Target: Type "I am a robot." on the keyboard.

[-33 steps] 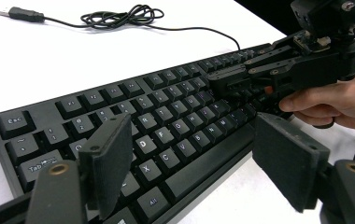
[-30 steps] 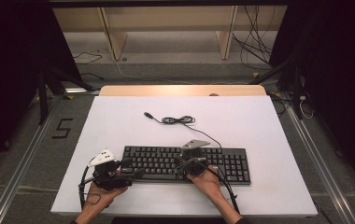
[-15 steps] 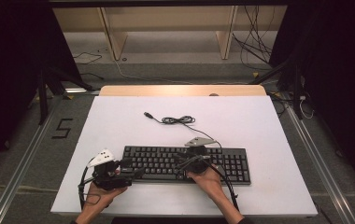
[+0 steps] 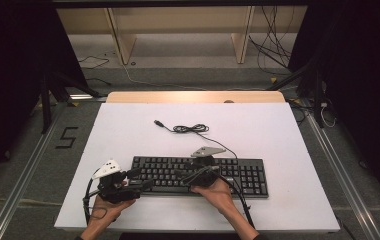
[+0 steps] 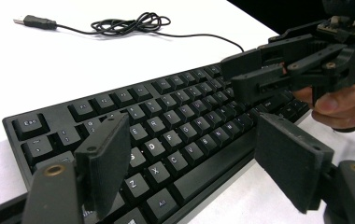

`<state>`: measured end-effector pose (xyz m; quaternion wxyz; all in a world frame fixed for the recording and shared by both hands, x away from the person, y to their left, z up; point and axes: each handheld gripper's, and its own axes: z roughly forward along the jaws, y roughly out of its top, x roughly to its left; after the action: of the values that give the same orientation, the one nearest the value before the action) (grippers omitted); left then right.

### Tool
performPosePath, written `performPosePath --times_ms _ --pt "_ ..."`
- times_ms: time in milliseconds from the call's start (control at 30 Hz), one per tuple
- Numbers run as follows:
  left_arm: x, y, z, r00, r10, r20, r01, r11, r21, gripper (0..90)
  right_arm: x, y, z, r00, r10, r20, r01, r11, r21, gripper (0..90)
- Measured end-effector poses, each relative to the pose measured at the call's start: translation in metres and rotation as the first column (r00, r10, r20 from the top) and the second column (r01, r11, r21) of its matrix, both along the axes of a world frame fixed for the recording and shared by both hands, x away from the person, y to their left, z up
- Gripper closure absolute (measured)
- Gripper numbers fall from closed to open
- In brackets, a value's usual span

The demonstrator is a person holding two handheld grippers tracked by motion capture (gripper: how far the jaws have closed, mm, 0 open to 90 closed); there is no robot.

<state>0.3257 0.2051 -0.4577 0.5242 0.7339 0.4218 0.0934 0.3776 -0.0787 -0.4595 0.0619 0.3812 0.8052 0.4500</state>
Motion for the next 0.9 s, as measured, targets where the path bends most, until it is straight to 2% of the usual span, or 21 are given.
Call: performPosePath --times_ms 167,567,767,900 --pt "0.0 0.001 0.0 1.0 0.001 0.002 -0.001 1.0 -0.002 26.3 -0.002 0.006 -0.001 0.9997 0.022 0.007 -0.022 1.0 -0.005 54.2" --pt "-0.001 0.0 0.0 0.9997 -0.004 0.022 0.004 1.0 0.002 25.6 -0.009 0.019 -0.005 0.9962 0.084 0.022 -0.083 0.996 -0.031 82.5" --pt "-0.001 0.0 0.0 0.9994 -0.008 0.032 0.008 1.0 -0.001 25.4 -0.011 0.027 -0.011 0.994 0.109 0.01 -0.109 0.993 -0.05 89.2" --pt "-0.002 0.0 0.0 0.9993 -0.01 0.036 0.011 0.9999 -0.004 25.2 -0.012 0.03 -0.014 0.9936 0.113 0.009 -0.112 0.992 -0.06 90.0"
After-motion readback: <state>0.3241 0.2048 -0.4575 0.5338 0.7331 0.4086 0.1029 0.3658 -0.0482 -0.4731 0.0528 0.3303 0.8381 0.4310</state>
